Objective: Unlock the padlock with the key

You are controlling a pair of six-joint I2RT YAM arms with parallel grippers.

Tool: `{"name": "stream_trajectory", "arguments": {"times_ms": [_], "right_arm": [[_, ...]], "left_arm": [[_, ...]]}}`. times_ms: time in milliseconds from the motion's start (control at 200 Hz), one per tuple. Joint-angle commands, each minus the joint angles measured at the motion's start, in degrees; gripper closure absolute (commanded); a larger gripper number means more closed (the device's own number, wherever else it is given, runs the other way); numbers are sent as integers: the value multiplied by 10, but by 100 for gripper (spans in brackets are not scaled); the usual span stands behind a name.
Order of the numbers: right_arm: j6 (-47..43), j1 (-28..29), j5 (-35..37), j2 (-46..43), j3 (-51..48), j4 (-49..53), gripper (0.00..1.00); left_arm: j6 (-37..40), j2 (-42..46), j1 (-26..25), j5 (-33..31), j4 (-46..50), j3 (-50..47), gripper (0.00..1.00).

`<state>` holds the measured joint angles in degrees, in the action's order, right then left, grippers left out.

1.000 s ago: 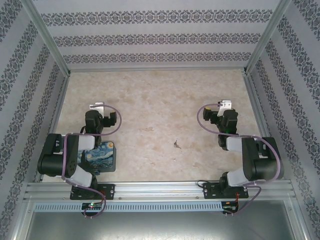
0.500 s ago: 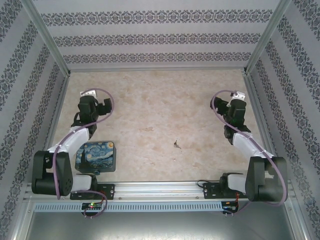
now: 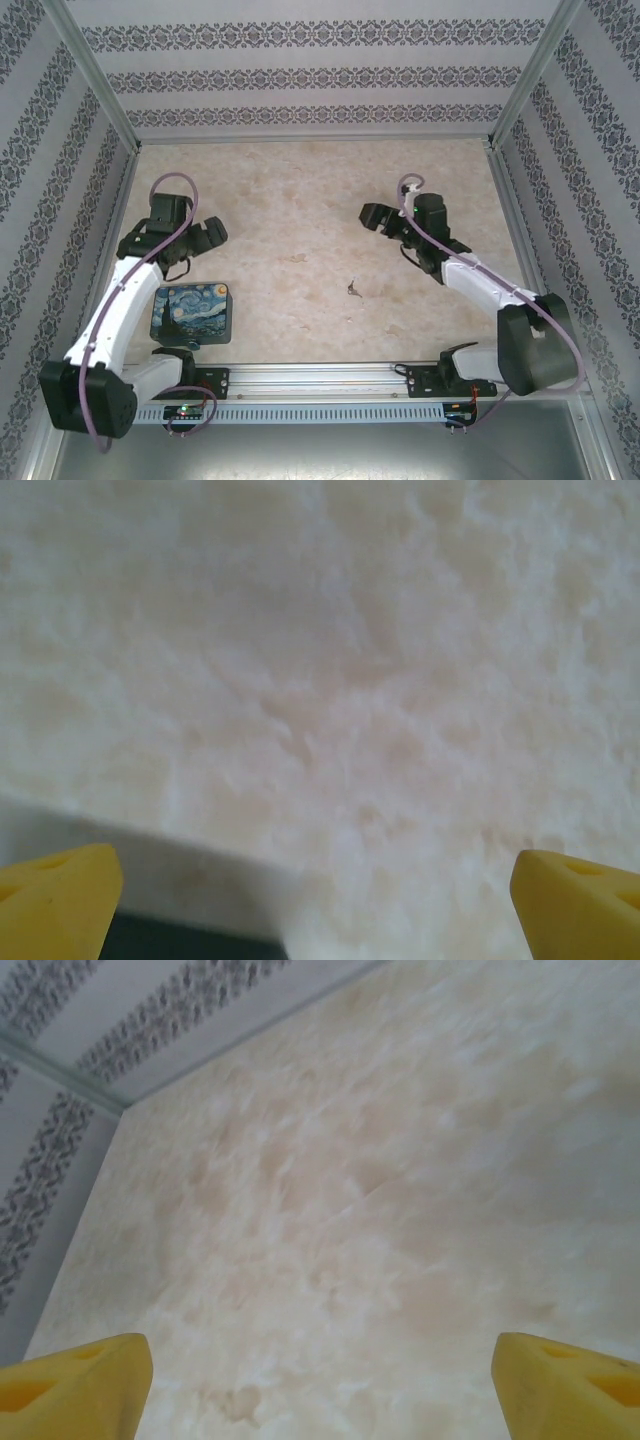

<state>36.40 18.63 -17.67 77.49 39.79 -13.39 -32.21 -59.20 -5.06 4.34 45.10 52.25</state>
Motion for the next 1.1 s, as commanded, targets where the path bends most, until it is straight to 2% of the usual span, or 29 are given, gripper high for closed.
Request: {"name": "stream_trajectory", "arguments": {"times_ms": [0,40,150,360,640,819,979,1094], "right_arm": [[14,34,35,24,41,29,5],[15,42,44,30,48,32,2],[18,50,46,34,50,28,2],[9,47,31,28,52,34,7],[23,14,9,-2,22,44,14],[27,-15,12,-35,-9,59,14],[30,-35,4,-59,-31,69,14],[34,-37,26,-77,-42,87,7]], "left_arm": [[-43,33,-17,30,71,-31,0],[-51,40,-26,33,70,-40,0],[-69,44,-62,34,61,-67,0],[-110,18,-144,20,5,-110,0],[-144,-36,-198,14,-93,-131,0],[-155,-114,-233,11,-153,-88,0],[-153,-211,-273,7,-190,-7,0],[-160,-288,-303,2,-213,65,0]]}}
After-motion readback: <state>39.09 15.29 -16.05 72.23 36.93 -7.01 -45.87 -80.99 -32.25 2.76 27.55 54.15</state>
